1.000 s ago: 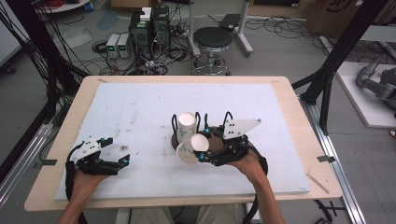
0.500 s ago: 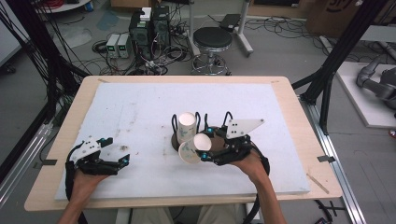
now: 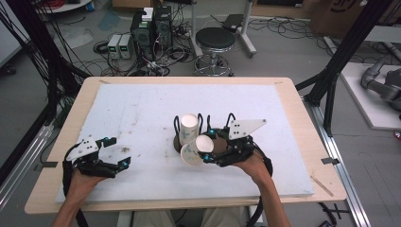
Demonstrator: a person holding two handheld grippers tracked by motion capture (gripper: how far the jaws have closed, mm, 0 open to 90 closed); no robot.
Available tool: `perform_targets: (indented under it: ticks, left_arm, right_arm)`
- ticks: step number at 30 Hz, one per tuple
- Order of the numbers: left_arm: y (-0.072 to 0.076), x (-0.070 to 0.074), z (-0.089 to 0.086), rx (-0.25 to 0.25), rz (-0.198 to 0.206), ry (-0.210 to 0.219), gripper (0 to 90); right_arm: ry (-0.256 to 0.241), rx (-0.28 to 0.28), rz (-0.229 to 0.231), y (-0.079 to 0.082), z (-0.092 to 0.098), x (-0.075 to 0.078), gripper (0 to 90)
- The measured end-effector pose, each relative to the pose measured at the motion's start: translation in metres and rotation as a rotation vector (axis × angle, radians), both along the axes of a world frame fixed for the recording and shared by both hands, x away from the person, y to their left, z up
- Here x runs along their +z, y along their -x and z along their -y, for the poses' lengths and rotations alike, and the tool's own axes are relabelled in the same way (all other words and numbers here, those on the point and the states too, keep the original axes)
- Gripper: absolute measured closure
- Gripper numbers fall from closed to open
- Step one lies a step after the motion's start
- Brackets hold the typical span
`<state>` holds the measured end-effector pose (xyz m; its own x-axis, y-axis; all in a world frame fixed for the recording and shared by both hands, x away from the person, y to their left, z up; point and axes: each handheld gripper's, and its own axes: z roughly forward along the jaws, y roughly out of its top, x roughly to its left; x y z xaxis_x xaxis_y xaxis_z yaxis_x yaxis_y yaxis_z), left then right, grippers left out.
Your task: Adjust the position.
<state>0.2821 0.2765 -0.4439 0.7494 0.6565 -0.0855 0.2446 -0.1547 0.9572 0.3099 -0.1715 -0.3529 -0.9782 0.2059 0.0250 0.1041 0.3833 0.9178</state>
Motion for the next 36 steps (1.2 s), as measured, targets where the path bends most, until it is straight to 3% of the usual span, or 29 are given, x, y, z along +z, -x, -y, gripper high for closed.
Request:
perform_targets:
  ticks: [2,7,12,13,14,18,21,25,36]
  left_arm:
    - [0.000,0.006,0.000,-0.033,0.009,0.009,1.8]
    - [-0.001,0.019,0.007,-0.179,0.031,0.026,1.8]
    - [-0.006,0.030,0.027,-0.299,0.046,0.036,1.8]
    - [-0.008,0.034,0.037,-0.349,0.048,0.051,1.8]
    - [-0.008,0.034,0.037,-0.349,0.048,0.051,1.8]
    - [-0.010,0.040,0.058,-0.439,0.065,0.070,1.8]
    - [-0.011,0.044,0.071,-0.483,0.083,0.077,1.8]
    - [-0.012,0.046,0.078,-0.499,0.098,0.096,1.8]
    - [-0.014,0.047,0.120,-0.588,0.123,0.092,1.8]
  right_arm:
    - [-0.004,-0.004,-0.004,0.000,0.000,0.000,36.9]
    - [-0.008,0.006,-0.005,-0.001,0.000,0.000,36.9]
    - [-0.008,0.012,-0.010,-0.001,-0.001,-0.001,36.9]
    - [-0.010,0.018,-0.008,-0.001,-0.002,-0.001,36.8]
    - [-0.010,0.018,-0.008,-0.001,-0.002,-0.001,36.8]
    - [-0.012,0.025,-0.009,-0.001,-0.003,-0.001,36.9]
    - [-0.009,0.027,-0.008,-0.001,-0.003,-0.001,36.9]
    - [-0.007,0.033,-0.007,0.000,-0.004,-0.001,36.9]
    - [-0.015,0.065,-0.007,0.002,-0.009,0.000,36.8]
